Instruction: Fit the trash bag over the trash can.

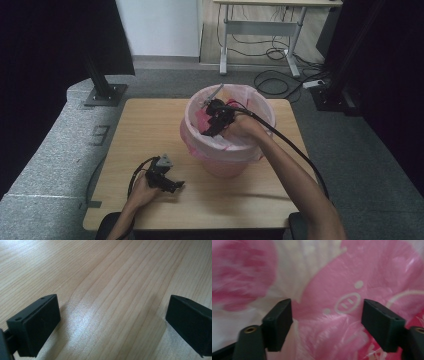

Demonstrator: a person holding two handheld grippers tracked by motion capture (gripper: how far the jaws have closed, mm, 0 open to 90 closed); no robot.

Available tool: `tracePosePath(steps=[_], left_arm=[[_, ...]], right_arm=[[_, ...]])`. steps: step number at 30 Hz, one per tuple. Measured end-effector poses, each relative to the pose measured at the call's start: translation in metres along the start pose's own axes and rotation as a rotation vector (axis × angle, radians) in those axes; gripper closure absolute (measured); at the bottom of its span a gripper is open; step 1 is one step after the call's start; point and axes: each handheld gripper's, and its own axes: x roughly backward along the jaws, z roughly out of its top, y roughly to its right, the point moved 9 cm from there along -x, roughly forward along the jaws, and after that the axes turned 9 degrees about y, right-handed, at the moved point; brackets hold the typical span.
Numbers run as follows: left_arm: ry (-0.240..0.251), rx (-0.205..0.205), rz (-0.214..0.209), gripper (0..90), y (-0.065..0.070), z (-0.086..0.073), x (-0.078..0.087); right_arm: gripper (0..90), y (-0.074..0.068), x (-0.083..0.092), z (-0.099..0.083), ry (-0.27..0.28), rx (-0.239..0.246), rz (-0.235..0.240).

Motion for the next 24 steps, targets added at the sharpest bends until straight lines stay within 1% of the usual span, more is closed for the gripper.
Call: tracePosePath(steps=[2,3,4,6,7,8,9,10,11,13,14,15,16,17,18,19,21,22,23,24], left_arm=[[-0.002,-0.009,0.003,0.0,0.000,0.000,-0.001],[-0.006,-0.014,0.008,0.0,0.001,0.000,-0.001],[-0.008,-0.018,0.009,0.0,0.001,0.000,-0.001],[-0.008,-0.018,0.009,0.0,0.001,0.000,-0.001],[-0.008,-0.018,0.010,0.0,0.001,0.000,-0.001],[-0.008,-0.018,0.011,0.0,0.001,0.000,-0.001],[-0.008,-0.015,0.011,0.0,0.001,0.000,-0.001],[-0.008,-0.015,0.012,0.0,0.001,0.000,-0.001],[-0.008,-0.015,0.013,0.0,0.001,0.000,-0.001],[-0.008,-0.014,0.014,0.0,0.001,0.000,-0.001],[-0.007,-0.013,0.015,0.0,0.001,0.000,-0.001],[-0.008,-0.013,0.015,0.0,0.001,0.000,-0.001],[-0.008,-0.013,0.014,0.0,0.001,0.000,-0.002],[-0.007,-0.012,0.015,0.0,0.001,0.000,-0.002],[-0.007,-0.012,0.015,0.0,0.001,0.000,-0.002],[-0.007,-0.012,0.015,0.0,0.001,0.000,-0.002],[-0.008,-0.013,0.016,0.0,0.001,0.000,-0.002],[-0.008,-0.013,0.016,0.0,0.001,0.000,-0.002],[-0.008,-0.012,0.016,0.0,0.001,0.000,-0.002],[-0.008,-0.012,0.015,0.0,0.001,0.000,-0.002]], right_arm=[[22.0,0.005,-0.008,-0.006,-0.022,0.028,-0.034],[21.5,0.007,-0.011,-0.009,-0.037,0.032,-0.046],[21.4,0.007,-0.012,-0.012,-0.052,0.032,-0.051],[21.4,0.007,-0.009,-0.011,-0.047,0.045,-0.069],[21.4,0.005,-0.004,-0.008,-0.033,0.054,-0.069],[21.3,0.003,0.002,-0.005,-0.007,0.060,-0.059],[21.4,0.000,0.009,-0.001,0.010,0.056,-0.053],[21.8,-0.002,0.019,0.002,0.020,0.059,-0.047],[22.7,-0.002,0.025,0.005,0.025,0.060,-0.048],[24.4,0.002,0.042,0.012,0.060,0.049,-0.065],[25.2,0.006,0.050,0.016,0.080,0.044,-0.079],[26.1,0.010,0.054,0.018,0.093,0.044,-0.097],[26.6,0.017,0.059,0.021,0.117,0.036,-0.123],[26.6,0.022,0.060,0.023,0.131,0.029,-0.134],[26.1,0.028,0.060,0.023,0.142,0.015,-0.139],[23.2,0.037,0.055,0.022,0.135,0.003,-0.144],[19.3,0.050,0.045,0.018,0.128,-0.008,-0.146],[18.4,0.057,0.037,0.013,0.101,-0.013,-0.136],[17.5,0.061,0.032,0.010,0.085,-0.012,-0.143],[17.3,0.068,0.023,0.005,0.066,-0.017,-0.163]])
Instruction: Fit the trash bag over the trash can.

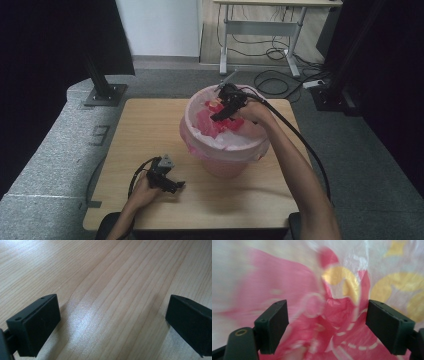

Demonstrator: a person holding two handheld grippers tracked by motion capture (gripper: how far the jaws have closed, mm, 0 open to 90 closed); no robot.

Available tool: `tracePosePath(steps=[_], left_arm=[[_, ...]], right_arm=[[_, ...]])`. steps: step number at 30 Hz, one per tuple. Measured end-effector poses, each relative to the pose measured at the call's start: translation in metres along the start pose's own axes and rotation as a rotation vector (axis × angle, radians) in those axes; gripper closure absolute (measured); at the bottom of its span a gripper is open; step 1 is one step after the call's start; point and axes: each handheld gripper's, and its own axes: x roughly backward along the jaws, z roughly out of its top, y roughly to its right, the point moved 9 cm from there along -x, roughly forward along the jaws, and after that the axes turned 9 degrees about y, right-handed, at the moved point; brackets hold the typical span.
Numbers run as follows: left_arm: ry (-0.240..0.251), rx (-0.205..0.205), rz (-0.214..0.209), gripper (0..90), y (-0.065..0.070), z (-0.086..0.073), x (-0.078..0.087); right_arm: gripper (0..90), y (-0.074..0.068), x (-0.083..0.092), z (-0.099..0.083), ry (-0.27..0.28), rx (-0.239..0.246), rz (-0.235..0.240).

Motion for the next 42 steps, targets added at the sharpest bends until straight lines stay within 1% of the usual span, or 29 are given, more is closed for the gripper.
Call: tracePosePath(steps=[1,3,4,6,7,8,9,11,12,14,16,18,19,21,23,24,25,26,28,29,30,31,32,34,36,37,38,40,42], left_arm=[[0.000,0.000,0.000,0.0,0.000,0.000,0.000],[0.000,0.000,0.000,0.0,0.000,0.000,0.000],[0.000,0.000,0.000,0.0,0.000,0.000,0.000],[0.000,0.000,0.000,0.0,0.000,0.000,0.000],[0.000,0.000,0.000,0.0,0.000,0.000,0.000],[0.000,0.000,0.000,0.0,0.000,0.000,0.000],[0.000,0.000,0.000,0.0,0.000,0.000,0.000],[0.000,-0.001,0.000,0.0,0.000,0.000,0.000],[0.000,0.000,0.001,0.0,0.000,0.000,0.000],[0.000,0.001,0.002,0.0,0.000,0.000,0.000],[-0.001,0.000,0.001,0.0,0.000,0.000,0.000],[-0.002,0.000,0.001,0.0,0.000,0.000,0.000],[-0.002,0.000,0.001,0.0,0.000,0.000,-0.001],[-0.003,-0.002,0.001,0.0,0.000,0.000,-0.001],[-0.003,0.000,0.001,0.0,0.000,0.000,-0.001],[-0.003,-0.001,0.001,0.0,0.000,0.000,0.000],[-0.003,-0.002,0.000,0.0,0.000,0.000,-0.001],[-0.003,-0.001,0.000,0.0,0.000,0.000,-0.001],[-0.003,-0.001,0.001,0.0,0.000,0.000,-0.001],[-0.003,-0.001,0.001,0.0,0.000,0.000,0.000],[-0.003,0.000,0.001,0.0,0.000,0.000,0.000],[-0.003,-0.001,0.001,0.0,0.000,0.000,0.000],[-0.003,-0.001,0.001,0.0,0.000,0.000,0.000],[-0.002,0.001,0.003,0.0,0.000,0.000,0.000],[-0.002,0.002,0.003,0.0,0.000,0.000,0.000],[-0.002,0.002,0.004,0.0,0.000,0.000,0.000],[-0.002,0.002,0.004,0.0,0.000,0.000,-0.001],[-0.002,0.003,0.005,0.0,0.000,0.000,-0.001],[-0.002,0.003,0.005,0.0,0.000,0.000,-0.001]], right_arm=[[17.3,0.003,-0.005,-0.003,-0.012,-0.007,-0.009],[16.5,0.006,-0.017,-0.014,-0.035,-0.027,0.001],[16.3,0.007,-0.023,-0.021,-0.063,-0.033,0.005],[15.9,0.008,-0.025,-0.029,-0.117,-0.022,0.013],[15.8,0.008,-0.023,-0.028,-0.112,-0.023,0.008],[15.8,0.009,-0.019,-0.023,-0.085,-0.025,-0.002],[15.8,0.007,-0.013,-0.017,-0.051,-0.021,0.001],[15.8,0.003,0.004,-0.007,0.001,-0.012,0.005],[15.9,0.001,0.013,-0.003,0.016,-0.022,0.003],[15.0,-0.002,0.033,0.003,0.047,-0.038,-0.021],[14.3,0.000,0.044,0.003,0.061,-0.040,-0.041],[12.4,0.004,0.047,-0.002,0.040,-0.063,-0.069],[12.3,0.006,0.045,-0.005,0.024,-0.074,-0.080],[12.3,0.011,0.034,-0.012,-0.002,-0.082,-0.096],[12.4,0.015,0.020,-0.019,-0.021,-0.099,-0.084],[12.3,0.018,0.011,-0.024,-0.041,-0.107,-0.091],[12.3,0.019,0.006,-0.027,-0.055,-0.113,-0.082],[12.2,0.020,-0.001,-0.034,-0.083,-0.122,-0.066],[12.3,0.021,-0.009,-0.042,-0.136,-0.115,-0.070],[12.3,0.019,-0.011,-0.045,-0.155,-0.105,-0.061],[12.3,0.016,-0.011,-0.044,-0.152,-0.092,-0.046],[12.5,0.014,-0.009,-0.041,-0.137,-0.084,-0.041],[12.7,0.011,-0.003,-0.034,-0.103,-0.066,-0.036],[12.6,0.003,0.011,-0.020,-0.041,-0.060,-0.021],[12.3,-0.011,0.025,-0.007,0.020,-0.059,0.009],[12.1,-0.017,0.030,-0.004,0.029,-0.052,0.018],[10.8,-0.028,0.036,0.001,0.042,-0.029,0.031],[10.4,-0.045,0.037,0.004,0.061,-0.021,0.057],[10.3,-0.062,0.029,0.001,0.045,-0.029,0.081]])
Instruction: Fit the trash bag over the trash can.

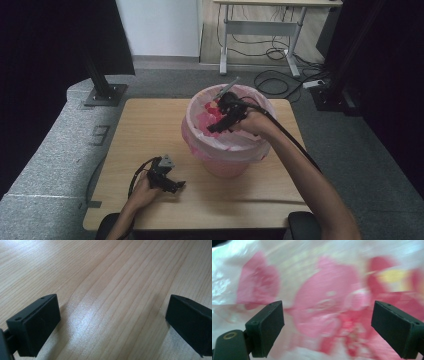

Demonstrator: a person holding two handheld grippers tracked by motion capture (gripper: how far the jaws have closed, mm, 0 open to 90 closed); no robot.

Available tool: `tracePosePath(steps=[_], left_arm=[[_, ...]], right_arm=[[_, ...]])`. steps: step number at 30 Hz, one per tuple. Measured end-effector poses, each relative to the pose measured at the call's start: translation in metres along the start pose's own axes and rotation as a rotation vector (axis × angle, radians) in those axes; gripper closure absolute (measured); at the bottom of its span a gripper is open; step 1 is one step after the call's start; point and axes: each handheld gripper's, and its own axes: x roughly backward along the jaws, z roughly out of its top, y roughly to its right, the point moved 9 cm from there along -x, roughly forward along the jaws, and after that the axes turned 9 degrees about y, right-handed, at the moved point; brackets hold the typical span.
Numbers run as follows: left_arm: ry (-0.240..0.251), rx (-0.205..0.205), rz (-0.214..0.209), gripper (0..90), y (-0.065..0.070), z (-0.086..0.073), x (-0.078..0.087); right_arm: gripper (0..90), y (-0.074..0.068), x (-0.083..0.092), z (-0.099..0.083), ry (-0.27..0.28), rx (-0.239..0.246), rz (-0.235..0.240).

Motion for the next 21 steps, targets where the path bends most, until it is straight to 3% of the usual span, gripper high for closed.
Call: tracePosePath(steps=[2,4,7,10,12,14,17,21], left_arm=[[0.000,0.000,0.000,0.0,0.000,0.000,0.000],[0.000,-0.001,-0.001,0.0,0.000,0.000,0.000],[0.000,0.001,0.000,0.0,0.000,0.000,0.000],[0.000,0.000,0.002,0.0,0.000,0.000,0.000],[0.000,0.001,0.000,0.0,0.000,0.000,0.000],[0.000,0.001,0.000,0.0,0.000,0.000,0.000],[0.000,0.002,0.000,0.0,0.000,0.000,0.000],[0.001,0.002,0.002,0.0,0.000,0.000,0.000]], right_arm=[[10.5,-0.013,-0.019,-0.011,-0.054,-0.005,0.018],[10.5,-0.018,-0.034,-0.020,-0.104,0.004,0.029],[10.4,-0.012,-0.051,-0.027,-0.158,-0.002,0.016],[10.5,-0.005,-0.056,-0.027,-0.169,-0.015,0.001],[11.5,-0.002,-0.054,-0.026,-0.170,0.019,-0.011],[11.6,0.001,-0.047,-0.020,-0.134,0.051,-0.035],[11.6,0.001,-0.031,-0.011,-0.074,0.042,0.003],[11.6,0.004,-0.014,-0.007,-0.058,0.058,-0.001]])
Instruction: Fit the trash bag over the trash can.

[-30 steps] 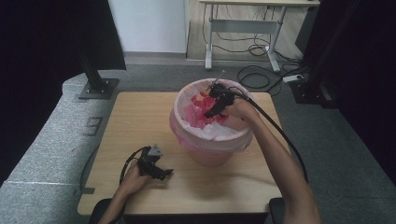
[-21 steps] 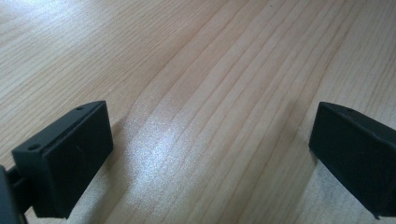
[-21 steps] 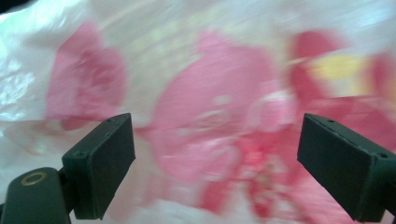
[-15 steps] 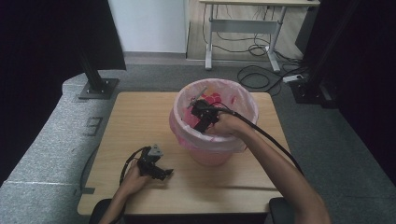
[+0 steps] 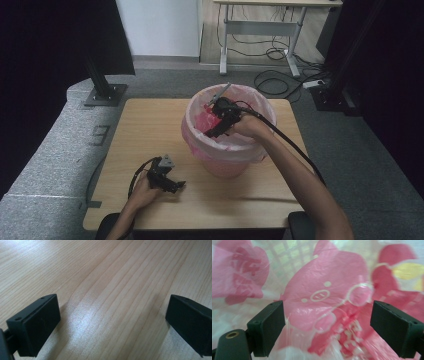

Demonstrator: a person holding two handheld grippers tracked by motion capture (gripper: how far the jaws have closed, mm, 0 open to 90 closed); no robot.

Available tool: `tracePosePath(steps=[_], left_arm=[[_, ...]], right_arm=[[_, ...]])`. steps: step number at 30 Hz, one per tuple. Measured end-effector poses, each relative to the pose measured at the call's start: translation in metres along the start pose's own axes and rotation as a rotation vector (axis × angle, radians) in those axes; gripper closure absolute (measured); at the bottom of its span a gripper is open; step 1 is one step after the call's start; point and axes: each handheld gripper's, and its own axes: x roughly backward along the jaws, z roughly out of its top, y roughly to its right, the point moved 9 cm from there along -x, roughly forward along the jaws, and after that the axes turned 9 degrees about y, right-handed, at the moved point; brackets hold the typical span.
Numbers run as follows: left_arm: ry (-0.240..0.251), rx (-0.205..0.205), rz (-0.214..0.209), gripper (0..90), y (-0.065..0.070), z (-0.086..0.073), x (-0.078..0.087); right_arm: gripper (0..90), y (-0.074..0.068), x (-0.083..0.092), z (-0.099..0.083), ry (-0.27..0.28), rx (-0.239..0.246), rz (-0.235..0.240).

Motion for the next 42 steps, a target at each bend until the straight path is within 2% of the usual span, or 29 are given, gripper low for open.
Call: tracePosePath(steps=[9,13,19,22,25,27,33,42], left_arm=[[0.002,0.006,0.007,0.0,0.000,0.000,0.000],[0.002,0.006,0.009,0.0,0.000,0.000,0.000],[0.003,0.009,0.012,0.0,0.000,0.000,0.000],[0.003,0.010,0.014,0.0,0.001,0.000,0.000],[0.002,0.012,0.016,0.0,0.001,0.000,0.000],[0.002,0.013,0.017,0.0,0.001,0.000,0.000],[0.002,0.013,0.017,0.0,0.001,0.000,0.000],[0.002,0.013,0.018,0.0,0.001,0.000,0.000]], right_arm=[[10.3,0.014,0.032,0.003,0.037,-0.010,-0.040],[10.2,0.019,0.046,0.005,0.078,-0.033,-0.069],[10.2,0.027,0.065,0.002,0.103,-0.072,-0.097],[10.1,0.030,0.074,-0.002,0.106,-0.093,-0.101],[10.2,0.034,0.082,-0.007,0.097,-0.092,-0.123],[10.2,0.037,0.089,-0.008,0.122,-0.108,-0.132],[10.2,0.046,0.105,-0.020,0.124,-0.132,-0.169],[10.3,0.057,0.127,-0.039,0.159,-0.171,-0.208]])
